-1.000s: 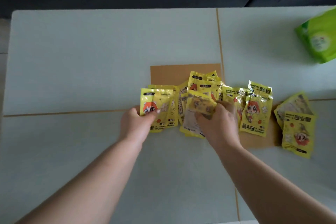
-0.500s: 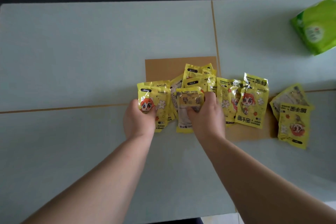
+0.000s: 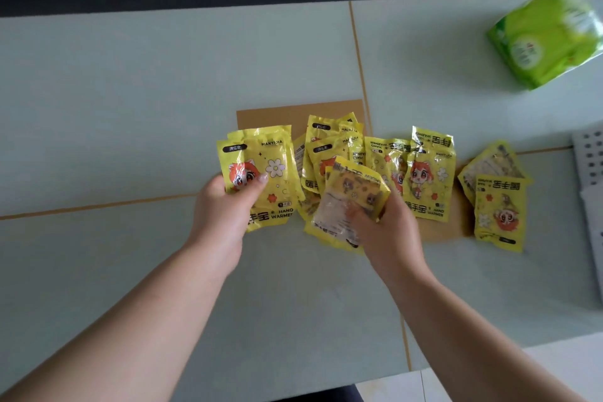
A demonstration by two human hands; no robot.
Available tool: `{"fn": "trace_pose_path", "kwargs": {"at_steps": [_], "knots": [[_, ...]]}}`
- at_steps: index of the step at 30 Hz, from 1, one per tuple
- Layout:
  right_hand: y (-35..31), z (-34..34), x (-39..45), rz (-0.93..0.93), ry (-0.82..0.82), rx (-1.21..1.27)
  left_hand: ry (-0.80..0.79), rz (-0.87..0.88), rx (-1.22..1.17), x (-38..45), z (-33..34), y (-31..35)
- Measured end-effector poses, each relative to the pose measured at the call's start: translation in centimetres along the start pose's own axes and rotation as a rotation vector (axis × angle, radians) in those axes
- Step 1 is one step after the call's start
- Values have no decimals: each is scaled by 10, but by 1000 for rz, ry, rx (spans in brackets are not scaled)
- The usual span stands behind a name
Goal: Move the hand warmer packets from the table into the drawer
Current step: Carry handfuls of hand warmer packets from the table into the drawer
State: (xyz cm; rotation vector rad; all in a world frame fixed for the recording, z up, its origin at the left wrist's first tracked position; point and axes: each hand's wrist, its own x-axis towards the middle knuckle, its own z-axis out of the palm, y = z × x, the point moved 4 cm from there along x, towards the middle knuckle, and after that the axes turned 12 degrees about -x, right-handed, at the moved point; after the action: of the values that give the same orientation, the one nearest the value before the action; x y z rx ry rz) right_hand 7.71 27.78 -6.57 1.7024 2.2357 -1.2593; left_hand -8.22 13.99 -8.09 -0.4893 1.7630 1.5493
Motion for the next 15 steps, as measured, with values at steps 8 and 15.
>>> {"fn": "trace_pose_path", "kwargs": {"at_steps": [8,15], "knots": [[34,-41,26,300,139,357,-143,-212,-102,-5,48,-13],[23,-40,50,233,45,82,-26,-143,89,-3,74,-39]]}}
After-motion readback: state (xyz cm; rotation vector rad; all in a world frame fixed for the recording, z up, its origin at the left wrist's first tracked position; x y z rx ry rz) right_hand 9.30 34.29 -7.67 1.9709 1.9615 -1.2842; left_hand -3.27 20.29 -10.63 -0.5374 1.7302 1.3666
